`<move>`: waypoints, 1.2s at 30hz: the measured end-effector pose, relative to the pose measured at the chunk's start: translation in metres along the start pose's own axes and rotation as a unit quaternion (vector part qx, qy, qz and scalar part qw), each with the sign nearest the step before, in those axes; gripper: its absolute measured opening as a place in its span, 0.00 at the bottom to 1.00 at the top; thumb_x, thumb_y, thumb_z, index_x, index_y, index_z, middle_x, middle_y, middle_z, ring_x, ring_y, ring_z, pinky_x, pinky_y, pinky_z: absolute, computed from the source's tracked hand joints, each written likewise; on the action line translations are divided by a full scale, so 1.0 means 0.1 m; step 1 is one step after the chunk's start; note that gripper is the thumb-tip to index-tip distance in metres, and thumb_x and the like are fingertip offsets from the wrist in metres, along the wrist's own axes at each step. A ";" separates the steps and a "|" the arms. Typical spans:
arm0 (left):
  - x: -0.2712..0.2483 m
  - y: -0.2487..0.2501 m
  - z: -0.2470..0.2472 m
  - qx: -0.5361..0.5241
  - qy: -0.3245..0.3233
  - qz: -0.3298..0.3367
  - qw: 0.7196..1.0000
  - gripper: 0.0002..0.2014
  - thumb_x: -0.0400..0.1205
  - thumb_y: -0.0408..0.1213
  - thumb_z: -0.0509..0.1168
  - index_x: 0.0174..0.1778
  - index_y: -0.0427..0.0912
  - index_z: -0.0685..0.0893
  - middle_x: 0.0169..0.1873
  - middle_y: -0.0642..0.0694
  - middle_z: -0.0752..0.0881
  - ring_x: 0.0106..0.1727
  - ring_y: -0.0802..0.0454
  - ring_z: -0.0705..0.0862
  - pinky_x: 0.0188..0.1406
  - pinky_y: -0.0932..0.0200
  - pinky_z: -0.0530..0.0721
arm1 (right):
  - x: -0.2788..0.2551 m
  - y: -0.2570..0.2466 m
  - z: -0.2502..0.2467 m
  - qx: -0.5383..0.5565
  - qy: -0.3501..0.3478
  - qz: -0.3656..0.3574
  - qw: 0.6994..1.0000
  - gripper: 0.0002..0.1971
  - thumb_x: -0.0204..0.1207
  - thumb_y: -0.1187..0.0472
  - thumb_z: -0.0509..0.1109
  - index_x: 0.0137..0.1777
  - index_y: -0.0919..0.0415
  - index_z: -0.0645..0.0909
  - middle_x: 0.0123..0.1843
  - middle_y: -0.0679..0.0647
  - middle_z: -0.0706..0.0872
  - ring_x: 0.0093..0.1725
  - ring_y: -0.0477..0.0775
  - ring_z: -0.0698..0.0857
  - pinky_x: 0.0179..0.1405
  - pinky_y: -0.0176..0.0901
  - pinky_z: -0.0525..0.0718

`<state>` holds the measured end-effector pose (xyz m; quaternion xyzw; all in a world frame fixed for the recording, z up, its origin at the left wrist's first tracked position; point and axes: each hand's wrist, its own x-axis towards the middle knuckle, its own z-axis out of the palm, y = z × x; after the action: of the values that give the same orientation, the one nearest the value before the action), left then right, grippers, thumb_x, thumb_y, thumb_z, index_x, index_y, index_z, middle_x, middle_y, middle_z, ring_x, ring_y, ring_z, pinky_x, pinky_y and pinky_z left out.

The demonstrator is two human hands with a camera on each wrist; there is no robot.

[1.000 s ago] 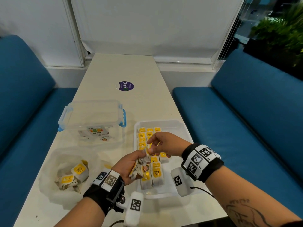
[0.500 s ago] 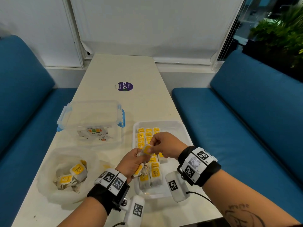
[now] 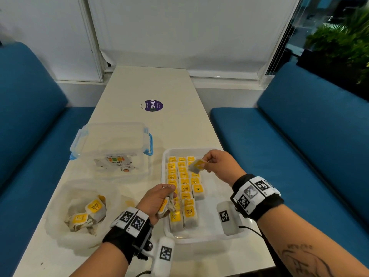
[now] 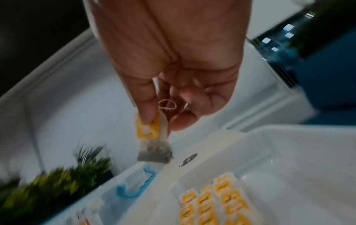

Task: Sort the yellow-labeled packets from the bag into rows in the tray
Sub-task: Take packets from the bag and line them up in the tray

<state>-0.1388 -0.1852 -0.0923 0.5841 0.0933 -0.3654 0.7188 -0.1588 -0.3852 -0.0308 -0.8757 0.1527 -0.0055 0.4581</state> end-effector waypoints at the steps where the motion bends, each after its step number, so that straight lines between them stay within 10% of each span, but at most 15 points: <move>1: 0.00 0.00 0.00 0.002 0.001 -0.003 1.000 0.05 0.81 0.35 0.65 0.39 0.41 0.79 0.31 0.45 0.83 0.17 0.57 0.80 0.16 0.70 0.73 | 0.01 0.02 0.00 0.015 0.003 0.012 1.000 0.08 0.76 0.62 0.72 0.38 0.55 0.76 0.32 0.48 0.80 0.30 0.41 0.78 0.26 0.28 0.71; 9: 0.06 0.01 0.00 0.005 0.005 -0.014 1.000 0.05 0.82 0.36 0.64 0.41 0.41 0.79 0.33 0.45 0.83 0.17 0.58 0.79 0.16 0.71 0.73 | 0.13 0.31 0.10 -0.256 -0.157 0.086 0.950 0.09 0.77 0.67 0.66 0.39 0.53 0.74 0.39 0.49 0.79 0.35 0.47 0.79 0.27 0.29 0.73; 16: 0.08 -0.01 -0.03 0.005 0.006 -0.016 1.000 0.04 0.81 0.36 0.65 0.41 0.41 0.79 0.31 0.46 0.84 0.18 0.57 0.79 0.17 0.70 0.72 | 0.10 0.26 0.24 -0.308 -0.323 0.141 0.884 0.10 0.79 0.67 0.64 0.59 0.61 0.77 0.34 0.46 0.79 0.33 0.44 0.82 0.26 0.30 0.73; 23: 0.09 0.00 -0.04 -0.005 0.002 -0.022 1.000 0.04 0.81 0.36 0.65 0.41 0.41 0.80 0.29 0.46 0.85 0.19 0.56 0.79 0.17 0.70 0.72 | 0.32 0.28 0.38 -0.314 -0.274 0.187 0.890 0.08 0.75 0.67 0.70 0.37 0.57 0.78 0.34 0.51 0.83 0.27 0.43 0.82 0.19 0.30 0.78; 29: 0.09 0.01 -0.06 -0.006 0.000 -0.024 1.000 0.04 0.81 0.36 0.65 0.42 0.40 0.80 0.29 0.46 0.85 0.18 0.56 0.80 0.16 0.69 0.73 | 0.42 0.35 0.51 -0.325 -0.267 0.234 0.876 0.09 0.76 0.60 0.72 0.44 0.64 0.75 0.32 0.56 0.84 0.35 0.52 0.85 0.52 0.49 0.85; 32: 0.10 0.00 -0.06 0.005 -0.001 -0.022 1.000 0.04 0.81 0.37 0.65 0.43 0.40 0.80 0.27 0.48 0.85 0.19 0.57 0.80 0.17 0.69 0.72 | 0.42 0.37 0.50 -0.338 -0.235 0.219 0.885 0.17 0.72 0.58 0.76 0.53 0.66 0.76 0.50 0.61 0.88 0.55 0.60 0.88 0.60 0.53 0.85; 36: 0.12 0.00 -0.06 -0.001 -0.002 -0.025 1.000 0.04 0.82 0.36 0.64 0.44 0.40 0.80 0.28 0.47 0.85 0.19 0.56 0.80 0.16 0.70 0.71 | 0.43 0.39 0.49 -0.335 -0.249 0.220 0.881 0.11 0.76 0.59 0.73 0.45 0.65 0.75 0.54 0.61 0.89 0.53 0.58 0.87 0.46 0.46 0.84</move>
<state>-0.1280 -0.1851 -0.1005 0.5803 0.1070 -0.3844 0.7100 -0.1205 -0.3789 -0.0965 -0.8931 0.2153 0.3657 0.1493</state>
